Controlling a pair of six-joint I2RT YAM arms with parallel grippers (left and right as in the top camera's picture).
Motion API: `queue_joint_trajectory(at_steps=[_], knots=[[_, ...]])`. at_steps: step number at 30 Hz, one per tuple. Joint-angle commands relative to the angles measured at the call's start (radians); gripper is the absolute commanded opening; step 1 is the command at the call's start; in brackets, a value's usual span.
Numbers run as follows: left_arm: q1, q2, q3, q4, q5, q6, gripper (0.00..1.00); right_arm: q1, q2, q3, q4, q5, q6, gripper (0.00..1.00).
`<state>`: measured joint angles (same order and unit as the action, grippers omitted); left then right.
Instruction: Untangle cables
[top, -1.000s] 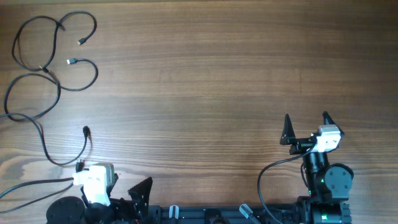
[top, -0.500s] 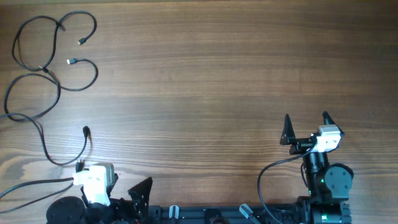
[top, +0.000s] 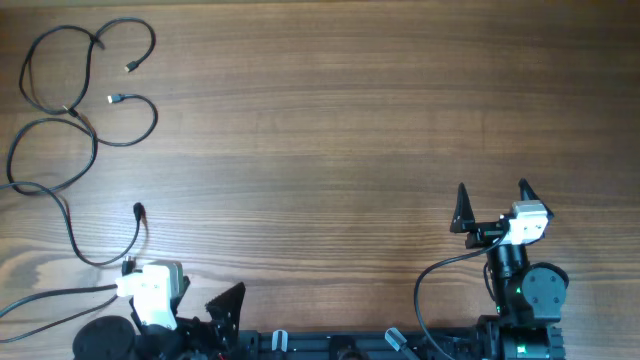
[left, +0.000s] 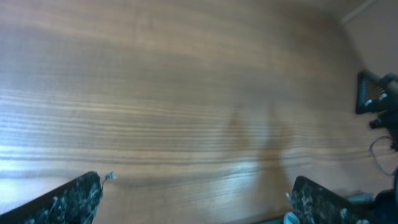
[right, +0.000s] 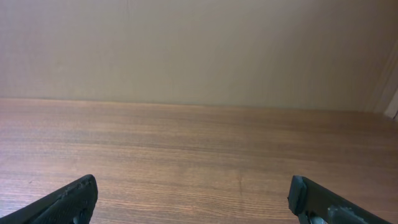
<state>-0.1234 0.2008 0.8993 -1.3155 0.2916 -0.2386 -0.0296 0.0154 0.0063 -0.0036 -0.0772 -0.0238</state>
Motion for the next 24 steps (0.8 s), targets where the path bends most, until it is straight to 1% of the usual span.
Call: queue_joint_trajectory(at_steps=[1,3,4,6,9,10,15,17,24], knots=[[0.001,-0.006,-0.003,0.12,0.037,0.0,1.0,-0.005,-0.012,-0.001,0.003,0.016,0.005,1.0],[0.02,-0.006,-0.005,0.191,0.039,0.013,1.0,-0.005,-0.012,-0.001,0.003,0.016,0.005,1.0],[0.031,-0.006,-0.011,0.225,0.054,0.042,1.0,-0.005,-0.012,-0.001,0.003,0.016,0.005,1.0],[0.067,-0.006,-0.051,0.326,0.153,0.185,1.0,-0.005,-0.012,-0.001,0.003,0.016,0.005,1.0],[0.118,-0.006,-0.12,0.428,0.287,0.315,1.0,-0.005,-0.012,-0.001,0.003,0.016,0.005,1.0],[0.141,-0.007,-0.15,0.468,0.312,0.32,1.0,-0.005,-0.012,-0.001,0.003,0.016,0.005,1.0],[0.209,-0.04,-0.245,0.615,0.314,0.331,1.0,-0.005,-0.012,-0.001,0.003,0.016,0.005,1.0],[0.218,-0.063,-0.282,0.654,0.314,0.364,1.0,-0.005,-0.012,-0.001,0.003,0.016,0.005,1.0],[0.22,-0.164,-0.46,0.822,0.314,0.365,1.0,-0.005,-0.012,-0.001,0.003,0.016,0.005,1.0]])
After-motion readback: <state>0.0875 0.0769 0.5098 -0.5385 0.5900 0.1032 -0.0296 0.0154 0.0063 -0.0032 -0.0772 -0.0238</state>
